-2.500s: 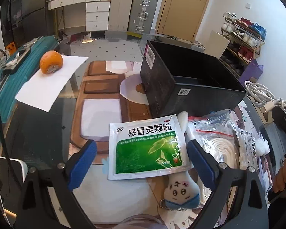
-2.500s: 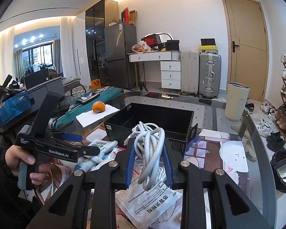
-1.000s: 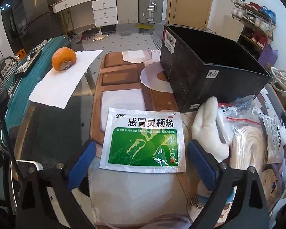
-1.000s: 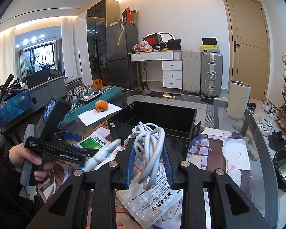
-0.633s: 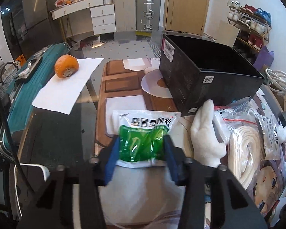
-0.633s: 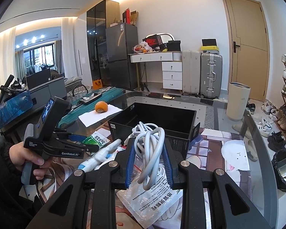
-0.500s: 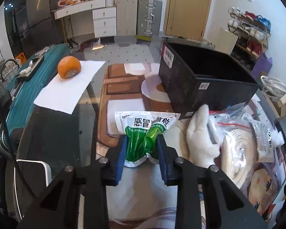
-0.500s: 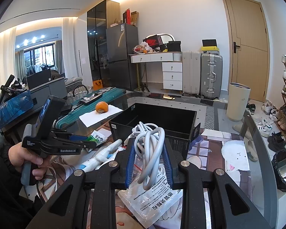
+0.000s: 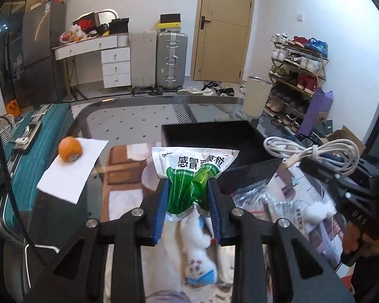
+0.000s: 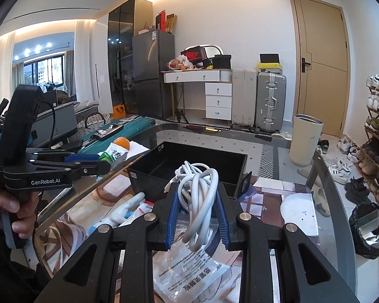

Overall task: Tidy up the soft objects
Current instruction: 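Lower sachet and cable into the black box and open both tools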

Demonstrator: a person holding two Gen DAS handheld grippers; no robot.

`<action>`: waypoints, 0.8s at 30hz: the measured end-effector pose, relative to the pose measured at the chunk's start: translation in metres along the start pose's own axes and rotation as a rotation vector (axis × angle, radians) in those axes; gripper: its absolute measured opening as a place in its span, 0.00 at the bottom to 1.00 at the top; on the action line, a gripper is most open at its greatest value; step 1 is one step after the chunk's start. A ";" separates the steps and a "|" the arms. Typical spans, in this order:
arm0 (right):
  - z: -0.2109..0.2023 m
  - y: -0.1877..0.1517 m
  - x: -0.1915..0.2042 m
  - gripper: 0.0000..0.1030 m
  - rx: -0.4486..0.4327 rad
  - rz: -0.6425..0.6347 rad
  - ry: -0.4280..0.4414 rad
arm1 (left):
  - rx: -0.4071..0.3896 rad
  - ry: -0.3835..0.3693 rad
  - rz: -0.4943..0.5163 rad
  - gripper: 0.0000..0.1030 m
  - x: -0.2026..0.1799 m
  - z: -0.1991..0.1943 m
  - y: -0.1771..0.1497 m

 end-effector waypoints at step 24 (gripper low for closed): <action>0.106 0.035 -0.011 0.26 0.092 -0.054 0.041 | 0.060 0.069 0.057 0.28 -0.013 0.080 0.031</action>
Point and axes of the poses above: each gripper's, at about its wrist camera, not at the fingertips, and z roughly the way its jaws point, x to its left, y to its top, the point moved 7 cm from there along z, roughly the way its jaws point, and after that the axes turned 5 degrees about -x, right-handed, at the moved point
